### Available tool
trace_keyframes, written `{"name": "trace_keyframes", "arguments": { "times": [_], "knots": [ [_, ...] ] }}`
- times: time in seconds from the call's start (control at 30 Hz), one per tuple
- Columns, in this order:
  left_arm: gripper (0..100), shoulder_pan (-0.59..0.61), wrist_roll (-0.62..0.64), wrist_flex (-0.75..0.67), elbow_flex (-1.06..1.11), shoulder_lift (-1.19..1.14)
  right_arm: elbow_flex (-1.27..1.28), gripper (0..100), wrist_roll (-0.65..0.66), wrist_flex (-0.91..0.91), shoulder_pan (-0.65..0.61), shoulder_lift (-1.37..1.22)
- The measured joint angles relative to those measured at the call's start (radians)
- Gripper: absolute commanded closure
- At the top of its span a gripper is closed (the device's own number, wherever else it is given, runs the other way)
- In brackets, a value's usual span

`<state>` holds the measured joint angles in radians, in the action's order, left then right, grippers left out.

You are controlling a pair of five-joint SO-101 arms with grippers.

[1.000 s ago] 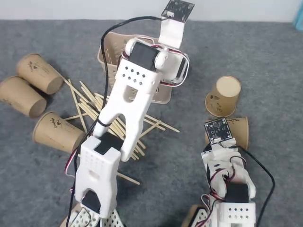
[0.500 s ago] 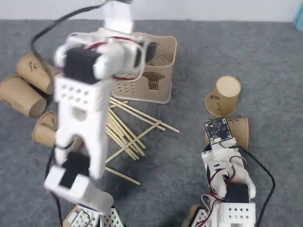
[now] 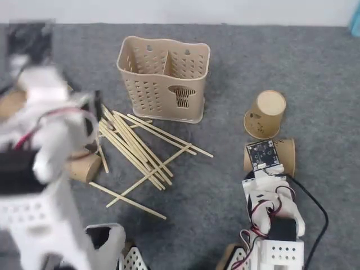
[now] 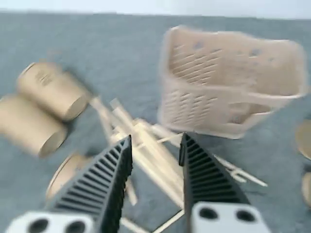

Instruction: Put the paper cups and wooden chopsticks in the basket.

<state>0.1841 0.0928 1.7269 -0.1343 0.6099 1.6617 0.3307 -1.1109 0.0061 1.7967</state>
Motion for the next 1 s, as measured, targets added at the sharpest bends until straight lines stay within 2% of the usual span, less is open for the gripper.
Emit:
{"name": "trace_keyframes", "arguments": {
  "times": [0.13, 0.23, 0.33, 0.47, 0.53, 0.63, 0.87, 1.0],
  "knots": [
    [86, 0.190, -0.031, -0.012, 0.261, 0.198, 0.000, 99.0, 0.000, 0.000, 0.005, 0.000],
    [86, 0.316, -0.064, -0.110, 0.500, 0.344, 0.000, 99.1, 0.000, 0.000, 0.066, 0.000],
    [87, 0.388, -0.074, -0.242, 0.767, 0.496, -0.025, 99.0, -0.002, -0.023, 0.178, 0.000],
    [99, 0.404, -0.074, -0.379, 1.132, 0.723, -0.075, 99.0, 0.014, -0.063, 0.301, 0.000],
    [99, 0.408, -0.087, -0.433, 1.293, 0.830, -0.118, 99.0, 0.063, -0.063, 0.334, 0.000],
    [99, 0.411, -0.180, -0.480, 1.470, 0.973, -0.210, 99.0, 0.106, -0.064, 0.368, 0.000],
    [99, 0.405, -0.212, -0.491, 1.686, 1.158, -0.414, 99.0, 0.115, -0.068, 0.351, -0.032],
    [99, 0.408, -0.212, -0.493, 1.700, 1.168, -0.476, 98.9, 0.023, -0.068, 0.270, -0.193]
  ]
}}
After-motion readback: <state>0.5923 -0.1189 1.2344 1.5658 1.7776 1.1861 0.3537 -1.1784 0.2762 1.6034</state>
